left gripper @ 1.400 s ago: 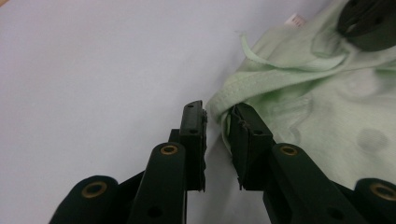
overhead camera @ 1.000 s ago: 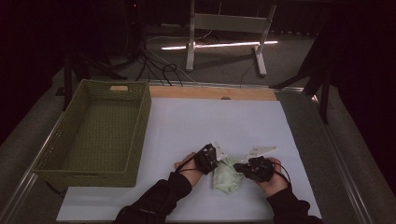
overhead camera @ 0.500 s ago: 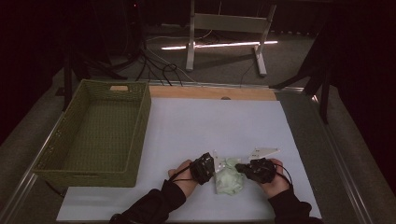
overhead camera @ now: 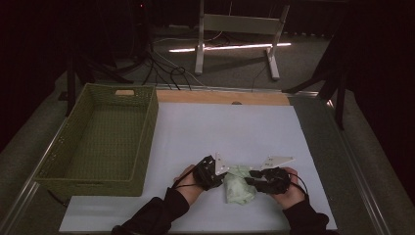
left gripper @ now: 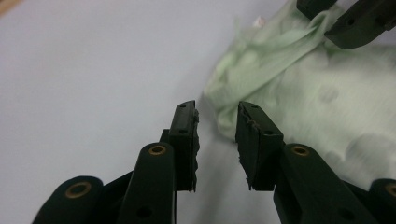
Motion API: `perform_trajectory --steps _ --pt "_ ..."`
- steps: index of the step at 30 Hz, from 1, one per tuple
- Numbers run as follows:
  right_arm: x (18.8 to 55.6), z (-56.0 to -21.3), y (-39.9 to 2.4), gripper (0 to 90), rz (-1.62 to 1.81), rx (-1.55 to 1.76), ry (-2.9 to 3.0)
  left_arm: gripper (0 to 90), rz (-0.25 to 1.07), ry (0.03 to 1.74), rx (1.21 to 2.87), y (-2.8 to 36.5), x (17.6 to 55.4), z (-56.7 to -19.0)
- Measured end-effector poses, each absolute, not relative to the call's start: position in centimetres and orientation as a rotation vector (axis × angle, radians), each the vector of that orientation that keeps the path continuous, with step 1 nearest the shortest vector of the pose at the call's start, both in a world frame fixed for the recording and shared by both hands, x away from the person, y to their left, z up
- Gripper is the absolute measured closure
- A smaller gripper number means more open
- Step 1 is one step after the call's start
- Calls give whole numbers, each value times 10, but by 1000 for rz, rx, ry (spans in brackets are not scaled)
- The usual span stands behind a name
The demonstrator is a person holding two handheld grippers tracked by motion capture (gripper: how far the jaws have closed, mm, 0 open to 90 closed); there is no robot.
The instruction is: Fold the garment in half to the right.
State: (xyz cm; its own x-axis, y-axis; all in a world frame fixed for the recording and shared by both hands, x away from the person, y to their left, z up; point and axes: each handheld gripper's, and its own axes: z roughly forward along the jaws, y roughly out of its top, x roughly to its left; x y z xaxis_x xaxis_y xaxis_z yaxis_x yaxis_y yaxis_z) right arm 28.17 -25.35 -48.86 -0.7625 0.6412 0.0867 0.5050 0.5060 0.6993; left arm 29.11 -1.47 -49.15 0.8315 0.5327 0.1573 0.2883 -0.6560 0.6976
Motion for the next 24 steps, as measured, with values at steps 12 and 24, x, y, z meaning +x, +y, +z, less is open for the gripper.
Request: perform_trajectory --steps 12,24 --pt "285 -466 -264 537 1109 1010 2417 726 406 615 2271 -25 306 -493" --pt "293 -487 -255 798 992 1007 2481 814 395 650 2311 -26 312 -507"
